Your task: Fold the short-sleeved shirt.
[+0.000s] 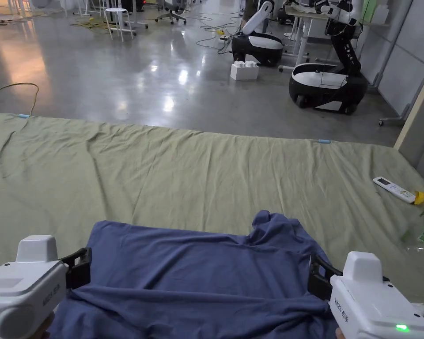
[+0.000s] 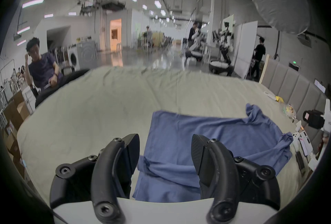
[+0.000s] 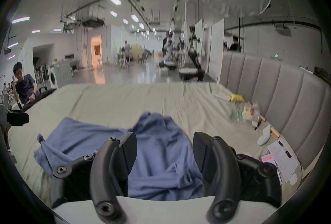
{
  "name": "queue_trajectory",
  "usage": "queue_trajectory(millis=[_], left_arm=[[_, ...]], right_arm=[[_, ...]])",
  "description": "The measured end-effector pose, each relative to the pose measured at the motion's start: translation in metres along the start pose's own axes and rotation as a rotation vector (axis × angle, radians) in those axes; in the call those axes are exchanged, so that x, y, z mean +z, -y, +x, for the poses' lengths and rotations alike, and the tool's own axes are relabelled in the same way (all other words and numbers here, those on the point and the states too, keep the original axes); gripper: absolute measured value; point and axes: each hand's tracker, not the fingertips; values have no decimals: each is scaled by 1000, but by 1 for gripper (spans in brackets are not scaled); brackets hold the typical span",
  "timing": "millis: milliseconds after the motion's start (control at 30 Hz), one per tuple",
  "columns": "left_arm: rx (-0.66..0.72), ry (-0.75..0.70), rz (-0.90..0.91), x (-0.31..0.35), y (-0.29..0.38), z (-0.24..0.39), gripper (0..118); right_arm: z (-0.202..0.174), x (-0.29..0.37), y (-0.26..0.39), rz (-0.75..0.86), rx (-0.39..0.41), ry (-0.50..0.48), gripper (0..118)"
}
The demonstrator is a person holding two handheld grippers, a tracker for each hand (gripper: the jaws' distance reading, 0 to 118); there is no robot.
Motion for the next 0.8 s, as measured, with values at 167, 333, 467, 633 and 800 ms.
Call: queue_trajectory(millis=[167,333,467,633,800], left_arm=[[-65,-6,185,52,-2,20,43],[-109,-47,225,73,4,24,5],[-88,-24,226,79,7,18,2],[-91,-31,179,77,14,4,2],[-17,-16,-34,49,27,-32,2]], right_arm=[[-28,40,-13,171,-25,16,20],[-48,65,-22,263,6,0,5],[-53,73,-25,283,48,20,2],[-48,73,-20,256,16,26,1],[-41,72,-11,217,19,25,1]])
